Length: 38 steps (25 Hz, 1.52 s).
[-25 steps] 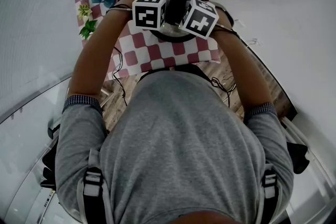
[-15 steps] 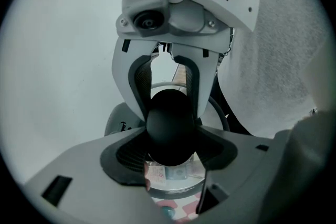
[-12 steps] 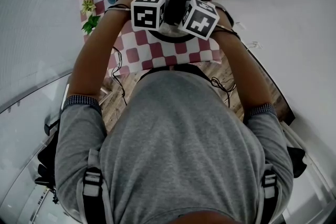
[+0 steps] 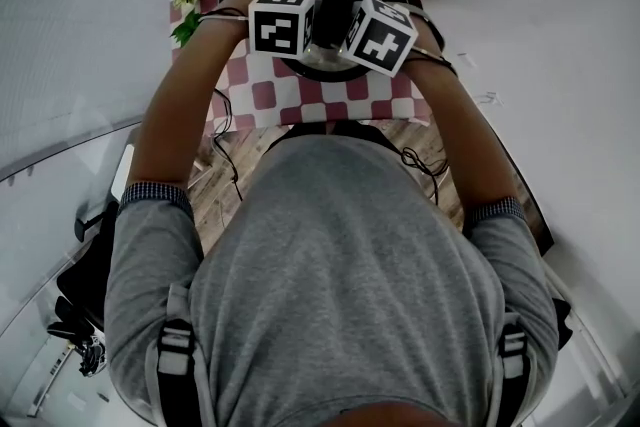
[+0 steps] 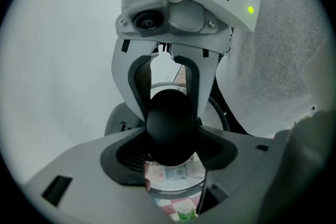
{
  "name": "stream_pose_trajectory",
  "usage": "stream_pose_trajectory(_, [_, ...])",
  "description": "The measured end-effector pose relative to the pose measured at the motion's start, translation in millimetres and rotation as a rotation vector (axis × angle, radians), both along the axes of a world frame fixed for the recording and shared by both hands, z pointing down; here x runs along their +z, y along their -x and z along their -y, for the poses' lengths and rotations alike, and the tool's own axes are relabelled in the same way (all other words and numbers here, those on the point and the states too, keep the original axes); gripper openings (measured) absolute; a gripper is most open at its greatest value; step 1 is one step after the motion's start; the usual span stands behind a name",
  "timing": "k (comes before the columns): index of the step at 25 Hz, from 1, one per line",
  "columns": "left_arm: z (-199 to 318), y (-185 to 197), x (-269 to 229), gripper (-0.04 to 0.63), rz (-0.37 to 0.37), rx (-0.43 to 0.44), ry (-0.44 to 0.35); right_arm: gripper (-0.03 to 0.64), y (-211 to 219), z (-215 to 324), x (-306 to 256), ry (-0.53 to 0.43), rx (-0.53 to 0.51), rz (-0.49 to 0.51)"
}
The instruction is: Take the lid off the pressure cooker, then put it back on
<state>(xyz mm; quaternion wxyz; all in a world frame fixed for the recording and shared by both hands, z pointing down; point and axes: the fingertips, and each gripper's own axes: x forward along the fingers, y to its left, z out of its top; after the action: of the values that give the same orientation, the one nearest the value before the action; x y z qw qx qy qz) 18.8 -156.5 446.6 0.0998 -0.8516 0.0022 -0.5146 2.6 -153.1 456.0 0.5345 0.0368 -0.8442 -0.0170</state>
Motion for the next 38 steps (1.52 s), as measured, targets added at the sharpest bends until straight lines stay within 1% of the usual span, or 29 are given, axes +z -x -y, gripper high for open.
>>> stream_pose_trajectory(6, [-15.8,33.0,-1.5,0.302,0.003,-0.057,0.000,0.291,32.6,-16.8,-1.7,0.001,-0.057,-0.001])
stream_pose_trajectory(13, [-35.6,64.8,-0.3,0.301,0.027,-0.117,-0.003,0.291,63.5,-37.0,0.3,-0.001,-0.116,-0.003])
stream_pose_trajectory(17, [-45.3,83.4,2.6,0.302,0.020,-0.147,0.002,0.291,81.7,-47.2,3.1,0.004,-0.144,-0.010])
stream_pose_trajectory(29, [-65.4,134.4,9.8,0.302,0.017,-0.200,0.013,0.291,133.0,-67.9,10.4,0.007,-0.200,-0.018])
stream_pose_trajectory(38, [-76.0,165.9,21.6,0.302,0.022,-0.241,0.028,0.291,163.1,-79.0,22.9,0.019,-0.243,-0.035])
